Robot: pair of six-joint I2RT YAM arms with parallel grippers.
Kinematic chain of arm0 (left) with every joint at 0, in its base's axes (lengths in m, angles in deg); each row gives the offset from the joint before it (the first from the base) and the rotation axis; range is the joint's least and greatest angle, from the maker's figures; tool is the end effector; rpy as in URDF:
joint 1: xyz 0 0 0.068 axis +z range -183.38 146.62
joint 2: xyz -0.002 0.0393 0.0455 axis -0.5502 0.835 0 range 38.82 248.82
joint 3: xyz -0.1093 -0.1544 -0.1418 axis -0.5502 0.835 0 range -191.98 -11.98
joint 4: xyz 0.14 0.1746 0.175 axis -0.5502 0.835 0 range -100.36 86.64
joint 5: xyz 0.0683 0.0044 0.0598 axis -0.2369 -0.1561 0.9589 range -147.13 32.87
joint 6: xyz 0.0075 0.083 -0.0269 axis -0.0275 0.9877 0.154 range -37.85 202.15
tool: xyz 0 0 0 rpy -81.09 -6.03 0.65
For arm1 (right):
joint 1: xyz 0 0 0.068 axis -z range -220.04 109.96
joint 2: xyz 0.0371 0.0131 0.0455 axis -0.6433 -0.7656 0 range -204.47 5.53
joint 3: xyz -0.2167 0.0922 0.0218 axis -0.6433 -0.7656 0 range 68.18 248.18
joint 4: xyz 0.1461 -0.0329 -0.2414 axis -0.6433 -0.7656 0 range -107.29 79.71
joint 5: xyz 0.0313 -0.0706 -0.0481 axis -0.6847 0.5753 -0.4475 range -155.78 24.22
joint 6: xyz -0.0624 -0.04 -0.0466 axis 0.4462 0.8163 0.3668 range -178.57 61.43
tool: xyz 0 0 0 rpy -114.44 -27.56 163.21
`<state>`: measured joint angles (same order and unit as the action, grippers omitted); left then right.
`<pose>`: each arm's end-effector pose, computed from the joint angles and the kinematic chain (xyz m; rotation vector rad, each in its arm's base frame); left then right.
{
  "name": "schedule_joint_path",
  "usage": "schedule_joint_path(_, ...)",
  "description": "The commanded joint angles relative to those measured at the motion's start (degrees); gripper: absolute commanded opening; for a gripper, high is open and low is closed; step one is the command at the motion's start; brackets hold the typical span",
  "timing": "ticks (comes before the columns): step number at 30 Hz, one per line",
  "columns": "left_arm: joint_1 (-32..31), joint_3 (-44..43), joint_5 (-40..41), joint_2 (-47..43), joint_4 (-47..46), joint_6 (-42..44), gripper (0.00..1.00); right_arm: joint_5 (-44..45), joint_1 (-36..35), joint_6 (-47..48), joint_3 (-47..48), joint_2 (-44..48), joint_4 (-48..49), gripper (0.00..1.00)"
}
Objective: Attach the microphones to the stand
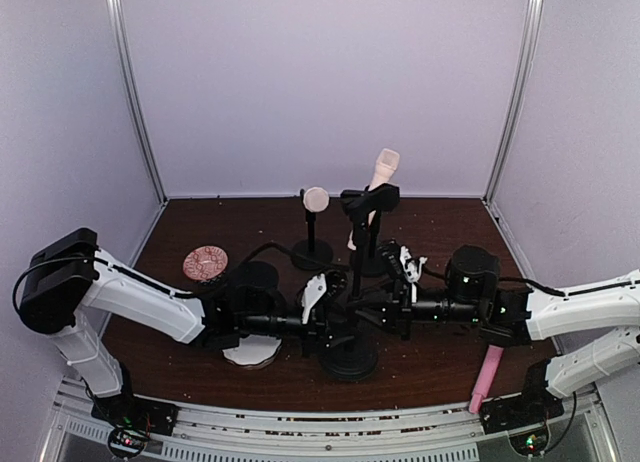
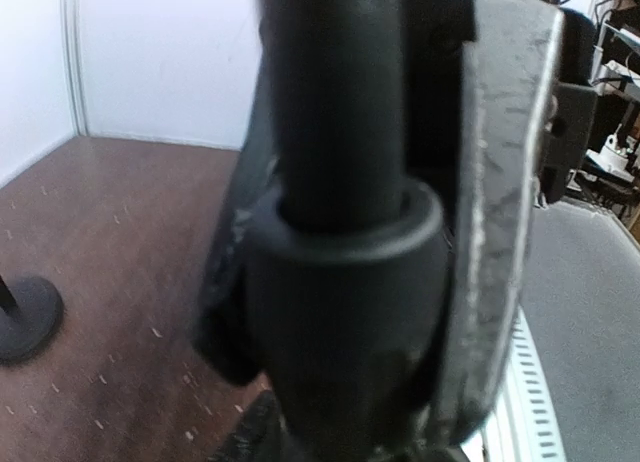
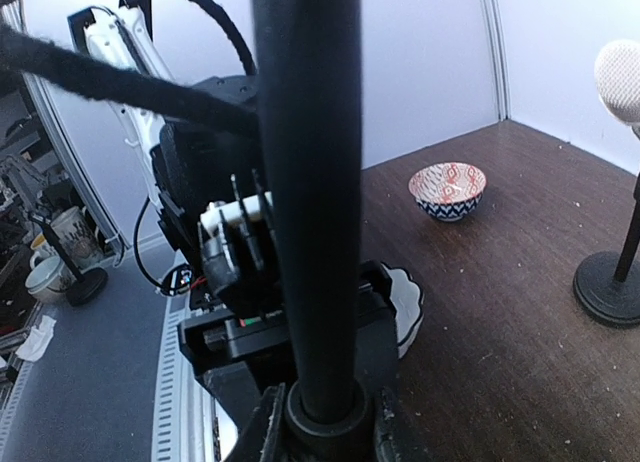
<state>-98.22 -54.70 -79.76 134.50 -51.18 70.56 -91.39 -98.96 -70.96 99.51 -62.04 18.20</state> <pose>0.1407 -0.3699 0.1293 1.1492 1.5929 -1.2738 0.1410 0.2989 0.1925 -1.0611 1.5444 1.2747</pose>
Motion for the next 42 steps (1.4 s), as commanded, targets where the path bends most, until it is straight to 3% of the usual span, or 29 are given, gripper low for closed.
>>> schedule_joint_path(1,-0.2,-0.5,9.2,-0.5,-10.1,-0.4,0.44,3.4,-1.3,-6.4,-0.7,1.0,15.0,0.00)
schedule_joint_path(5,-0.2,-2.7,10.5,0.8,-7.6,0.6,0.46,4.2,-1.3,-6.5,-0.2,-0.3,16.8,0.00)
schedule_joint_path(10,-0.2,-4.1,13.2,1.2,-4.7,1.3,0.37,7.6,-1.7,-6.4,-0.5,-0.2,17.1,0.00)
schedule_joint_path(14,-0.2,-3.7,14.6,1.1,-4.8,1.2,0.18,10.8,-2.0,-5.5,-0.6,-0.4,15.8,0.00)
schedule_joint_path(18,0.0,-3.5,9.5,0.4,-4.7,1.8,0.00,9.4,-2.0,-2.9,-0.6,-0.6,13.0,0.00)
schedule_joint_path(20,0.5,-3.2,4.5,-0.6,-4.2,2.0,0.00,3.4,-1.5,0.5,0.4,-0.3,9.2,0.00)
schedule_joint_path(26,3.1,-2.1,-12.2,-2.7,-4.2,-0.2,0.00,-25.8,3.8,8.5,7.6,-2.0,-8.5,0.00)
schedule_joint_path(27,3.2,-2.1,-13.3,-3.0,-3.6,-0.2,0.00,-26.9,4.7,8.1,7.6,-1.9,-8.9,0.06)
schedule_joint_path(29,3.2,-2.4,-14.4,-3.3,-2.3,0.2,0.00,-24.3,5.6,8.8,7.2,-0.8,-10.1,0.30)
schedule_joint_path(32,3.2,-2.1,-13.4,-3.4,-2.7,-0.7,0.00,-17.6,5.7,10.0,7.2,1.4,-13.4,0.48)
schedule_joint_path(36,3.2,-1.3,-6.0,-3.8,-4.4,-3.4,0.00,-10.8,5.7,4.1,4.9,2.9,-9.7,0.59)
schedule_joint_path(40,3.1,-0.2,7.3,-4.5,-4.0,-5.3,0.00,-2.8,2.1,-12.4,-0.1,1.9,7.2,0.64)
schedule_joint_path(42,2.8,0.1,11.6,-4.6,-4.2,-5.2,0.00,8.7,-2.6,-12.9,2.1,1.5,1.8,0.64)
